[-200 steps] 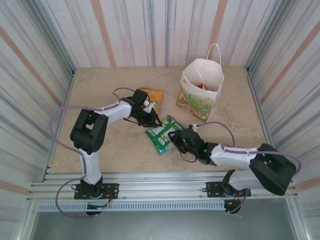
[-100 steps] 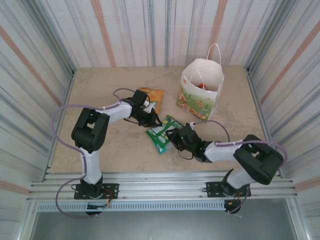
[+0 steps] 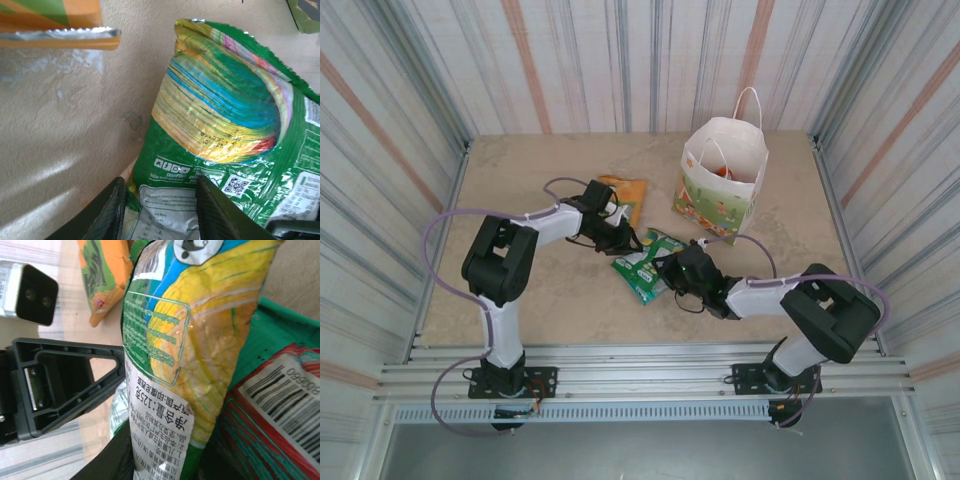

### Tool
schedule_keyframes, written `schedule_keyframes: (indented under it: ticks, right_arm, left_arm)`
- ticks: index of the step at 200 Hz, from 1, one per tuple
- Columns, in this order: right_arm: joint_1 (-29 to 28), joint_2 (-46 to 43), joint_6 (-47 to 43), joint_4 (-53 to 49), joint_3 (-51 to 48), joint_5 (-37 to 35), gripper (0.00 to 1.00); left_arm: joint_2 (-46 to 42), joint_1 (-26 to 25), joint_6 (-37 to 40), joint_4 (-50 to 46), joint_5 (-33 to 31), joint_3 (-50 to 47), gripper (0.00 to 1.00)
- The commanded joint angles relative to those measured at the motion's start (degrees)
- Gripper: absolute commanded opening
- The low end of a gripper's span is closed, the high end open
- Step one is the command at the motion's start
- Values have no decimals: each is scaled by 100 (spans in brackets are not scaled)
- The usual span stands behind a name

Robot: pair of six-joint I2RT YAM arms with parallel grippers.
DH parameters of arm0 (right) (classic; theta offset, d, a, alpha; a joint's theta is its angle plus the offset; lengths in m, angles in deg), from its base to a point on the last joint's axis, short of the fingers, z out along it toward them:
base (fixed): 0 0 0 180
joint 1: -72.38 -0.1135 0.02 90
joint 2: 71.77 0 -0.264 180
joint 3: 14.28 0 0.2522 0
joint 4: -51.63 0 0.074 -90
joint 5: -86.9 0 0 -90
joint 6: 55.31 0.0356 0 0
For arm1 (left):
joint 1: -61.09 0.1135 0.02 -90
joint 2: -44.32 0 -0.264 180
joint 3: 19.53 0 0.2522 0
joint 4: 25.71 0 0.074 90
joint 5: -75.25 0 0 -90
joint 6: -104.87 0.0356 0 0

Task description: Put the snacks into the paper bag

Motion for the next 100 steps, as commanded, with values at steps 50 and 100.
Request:
schedule_keyframes:
  ticks: [50,100]
  right_arm:
    - [22,-993,-754,-603,37,-137,6]
    - [20,-1425,-1612,-868,289,251,4]
  left_arm:
    - [-793,260,-81,-487,-274,-60,58]
    - [-1520,471,-61,-755,-538,-15,64]
